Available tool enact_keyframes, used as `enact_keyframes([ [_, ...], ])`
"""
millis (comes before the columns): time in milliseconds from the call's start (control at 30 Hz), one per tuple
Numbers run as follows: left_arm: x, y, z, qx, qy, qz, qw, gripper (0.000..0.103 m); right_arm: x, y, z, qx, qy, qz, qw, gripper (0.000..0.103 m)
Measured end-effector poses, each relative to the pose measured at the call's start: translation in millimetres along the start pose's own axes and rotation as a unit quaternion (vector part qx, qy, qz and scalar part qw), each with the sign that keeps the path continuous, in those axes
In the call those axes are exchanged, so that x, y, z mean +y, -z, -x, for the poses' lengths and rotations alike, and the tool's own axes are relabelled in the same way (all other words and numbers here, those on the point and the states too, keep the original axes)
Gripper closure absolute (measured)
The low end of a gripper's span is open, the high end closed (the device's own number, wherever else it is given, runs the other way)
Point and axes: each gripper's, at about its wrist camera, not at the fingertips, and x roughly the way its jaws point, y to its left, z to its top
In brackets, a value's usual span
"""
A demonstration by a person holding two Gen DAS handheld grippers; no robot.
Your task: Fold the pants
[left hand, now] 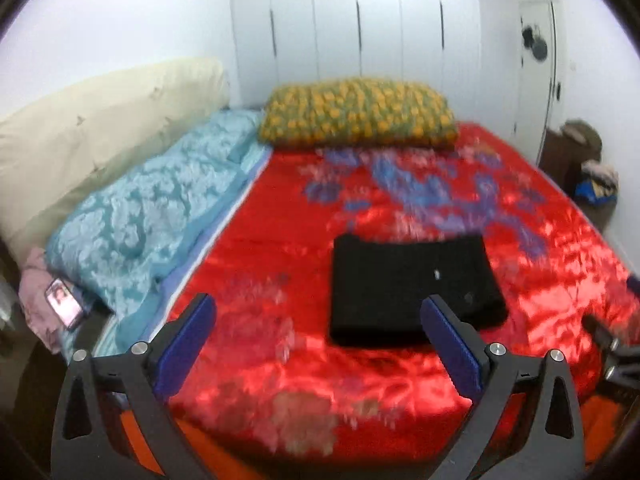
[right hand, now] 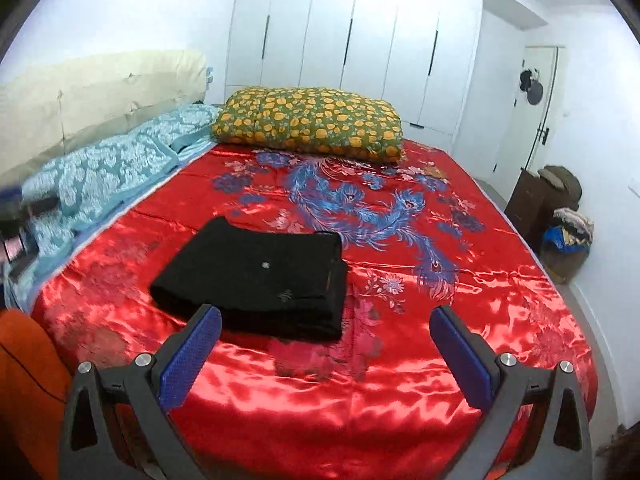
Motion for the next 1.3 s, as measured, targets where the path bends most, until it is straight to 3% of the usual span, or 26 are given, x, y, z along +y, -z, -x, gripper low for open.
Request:
enact_keyframes([
  [100, -6, 7, 8, 0.008, 0.0, -0.003, 1.0, 0.001, 2, -6, 15, -0.006, -0.009, -0.019, 1.0, 0.0],
  [267, -15, 19, 19, 0.031, 0.036, 0.008, 0.9988, 0.001, 8, -2, 31, -0.011, -0.021, -0.017, 1.0, 0.0],
  [633, -42, 29, 27, 0.03, 0.006, -0.054, 0.9981, 0.001, 9, 3, 41, 0.014, -0.002, -0.026, 1.0, 0.0],
  [1000, -40, 30, 19, 0.062, 0.01, -0.051, 0.9967, 0.001, 18, 4, 38, 0.025, 0.001, -0.023, 0.999, 0.0],
  [1300, -37, 26, 16, 0.083, 0.037, -0.036, 0.9952, 0.001, 22, 0, 39, 0.023, 0.01, -0.017, 1.0, 0.0],
])
